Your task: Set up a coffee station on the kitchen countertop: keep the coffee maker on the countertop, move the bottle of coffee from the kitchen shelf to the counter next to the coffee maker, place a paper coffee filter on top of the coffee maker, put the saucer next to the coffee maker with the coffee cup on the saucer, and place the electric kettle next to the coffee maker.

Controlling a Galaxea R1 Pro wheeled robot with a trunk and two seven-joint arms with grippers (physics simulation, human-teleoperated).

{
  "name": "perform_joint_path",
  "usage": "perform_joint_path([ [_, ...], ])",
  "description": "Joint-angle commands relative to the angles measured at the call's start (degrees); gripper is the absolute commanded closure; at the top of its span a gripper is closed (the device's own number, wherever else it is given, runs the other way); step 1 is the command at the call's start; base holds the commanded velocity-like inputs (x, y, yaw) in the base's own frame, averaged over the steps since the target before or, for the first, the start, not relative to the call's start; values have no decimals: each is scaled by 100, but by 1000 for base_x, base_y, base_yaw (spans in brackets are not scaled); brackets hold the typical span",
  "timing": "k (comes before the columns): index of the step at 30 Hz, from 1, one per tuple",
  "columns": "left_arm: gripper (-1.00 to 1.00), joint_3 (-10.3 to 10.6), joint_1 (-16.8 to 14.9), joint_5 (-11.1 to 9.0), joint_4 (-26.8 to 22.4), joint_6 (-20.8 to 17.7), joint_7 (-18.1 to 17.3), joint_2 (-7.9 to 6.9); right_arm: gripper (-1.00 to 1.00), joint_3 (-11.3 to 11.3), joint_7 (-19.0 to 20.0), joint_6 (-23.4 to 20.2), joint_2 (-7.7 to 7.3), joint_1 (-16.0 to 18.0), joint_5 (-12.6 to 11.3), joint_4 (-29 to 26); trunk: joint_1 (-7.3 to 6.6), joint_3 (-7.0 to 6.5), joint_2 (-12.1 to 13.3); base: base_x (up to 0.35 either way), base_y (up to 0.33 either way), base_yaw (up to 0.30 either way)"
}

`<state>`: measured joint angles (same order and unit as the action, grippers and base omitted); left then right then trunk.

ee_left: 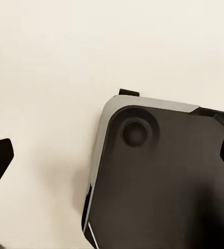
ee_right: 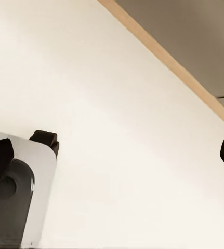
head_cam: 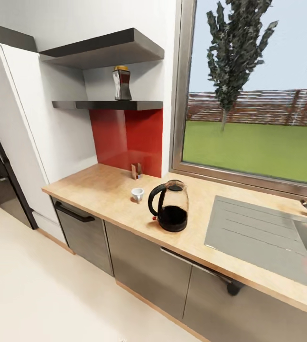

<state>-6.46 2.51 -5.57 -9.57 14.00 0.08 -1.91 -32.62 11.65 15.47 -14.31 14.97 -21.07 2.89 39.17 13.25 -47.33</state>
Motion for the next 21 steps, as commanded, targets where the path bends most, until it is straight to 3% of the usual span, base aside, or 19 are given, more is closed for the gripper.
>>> perform_joint_path([
  [1,-100,14,4,-58,-9,6,1,1,-100,-34,43,34,19,-9,-65,23,1,6,-6,3,3,269],
  [11,-100,14,4,-58,-9,6,1,-1,-100,-34,34,35,85,-81,-64,19,1,6,-6,18,23,271],
  [21,-100,12,4,-58,-9,6,1,-11,-100,-34,47,46,81,-82,-64,19,1,6,-6,164,236,119],
])
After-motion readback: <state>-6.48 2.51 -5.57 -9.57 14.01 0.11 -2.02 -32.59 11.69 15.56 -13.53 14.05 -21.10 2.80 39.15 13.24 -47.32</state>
